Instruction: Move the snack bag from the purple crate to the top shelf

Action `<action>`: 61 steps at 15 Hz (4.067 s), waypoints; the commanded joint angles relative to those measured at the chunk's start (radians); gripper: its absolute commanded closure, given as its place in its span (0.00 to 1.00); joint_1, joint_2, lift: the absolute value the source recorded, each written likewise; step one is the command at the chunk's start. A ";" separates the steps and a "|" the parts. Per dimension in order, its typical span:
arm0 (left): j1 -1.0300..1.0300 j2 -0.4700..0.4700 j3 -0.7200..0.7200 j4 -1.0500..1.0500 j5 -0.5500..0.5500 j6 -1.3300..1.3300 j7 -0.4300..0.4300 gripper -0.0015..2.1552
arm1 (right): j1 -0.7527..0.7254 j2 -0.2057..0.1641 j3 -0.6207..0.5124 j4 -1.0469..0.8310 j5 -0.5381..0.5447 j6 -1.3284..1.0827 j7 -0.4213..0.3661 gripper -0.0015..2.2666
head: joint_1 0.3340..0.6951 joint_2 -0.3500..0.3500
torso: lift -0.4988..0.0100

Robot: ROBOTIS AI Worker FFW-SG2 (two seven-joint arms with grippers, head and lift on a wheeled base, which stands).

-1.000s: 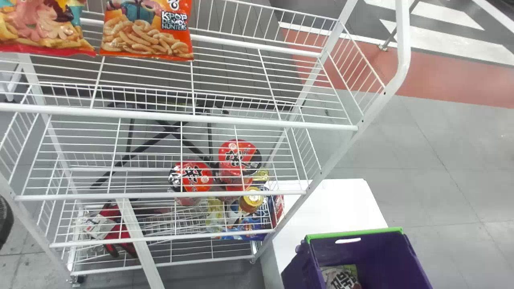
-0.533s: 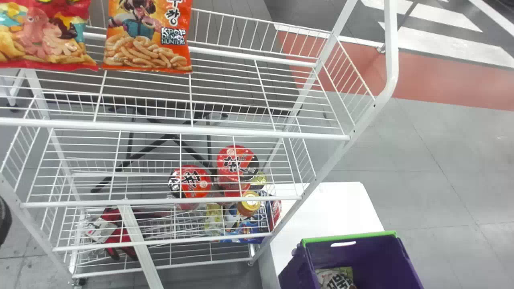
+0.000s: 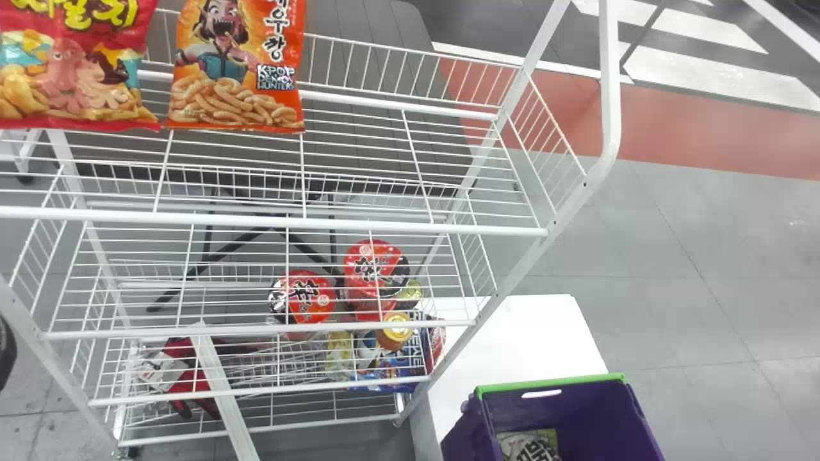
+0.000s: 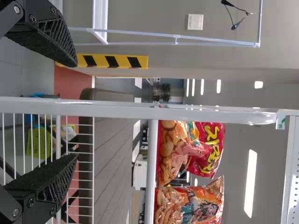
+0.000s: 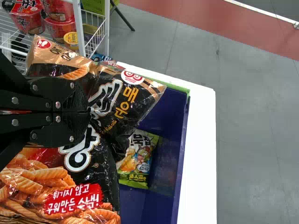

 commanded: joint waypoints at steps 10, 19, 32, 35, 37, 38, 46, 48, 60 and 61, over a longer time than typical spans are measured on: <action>-0.010 0.011 -0.002 0.007 0.010 0.000 0.000 0.06 | -0.006 0.009 0.010 0.006 0.000 0.002 0.007 0.99 | 1.00 0.00 | 0.83; -0.011 0.014 0.002 0.007 0.027 0.000 0.000 0.06 | -0.009 0.009 0.037 0.009 0.014 0.002 0.011 0.99 | 1.00 0.00 | 0.90; -0.008 0.014 0.006 0.007 0.027 0.000 0.000 0.06 | -0.014 0.009 0.062 0.015 0.021 0.002 0.013 0.99 | 1.00 0.00 | 1.00; -0.008 0.017 0.006 0.005 0.027 0.000 0.000 0.06 | -0.014 0.009 0.060 0.014 0.021 0.002 0.013 0.99 | 1.00 0.00 | 1.00; -0.008 0.019 0.006 0.005 0.027 0.000 0.000 0.06 | -0.014 0.009 0.062 -0.012 -0.002 0.002 0.038 0.99 | 1.00 0.00 | 1.00; -0.008 0.019 0.006 0.004 0.027 0.000 0.000 0.06 | -0.014 0.009 0.060 -0.037 -0.041 0.002 0.068 0.99 | 1.00 0.00 | 1.00; -0.005 0.017 0.006 -0.004 0.024 0.000 0.000 0.06 | -0.049 0.009 0.137 -0.379 -0.302 0.002 0.142 0.99 | 1.00 0.00 | 0.98; -0.005 0.010 0.006 -0.002 0.019 0.003 0.000 0.06 | -0.048 0.009 0.209 -0.422 -0.305 0.002 0.145 0.99 | 1.00 0.03 | 0.98; -0.008 -0.006 0.011 0.005 0.018 0.003 0.000 0.06 | 0.255 0.009 0.947 -0.739 0.100 -0.248 0.025 0.99 | 1.00 0.52 | 0.98; -0.008 -0.006 0.011 0.005 0.018 0.000 0.000 0.06 | 0.255 0.009 0.967 -0.741 0.101 -0.288 0.022 0.99 | 1.00 0.54 | 0.98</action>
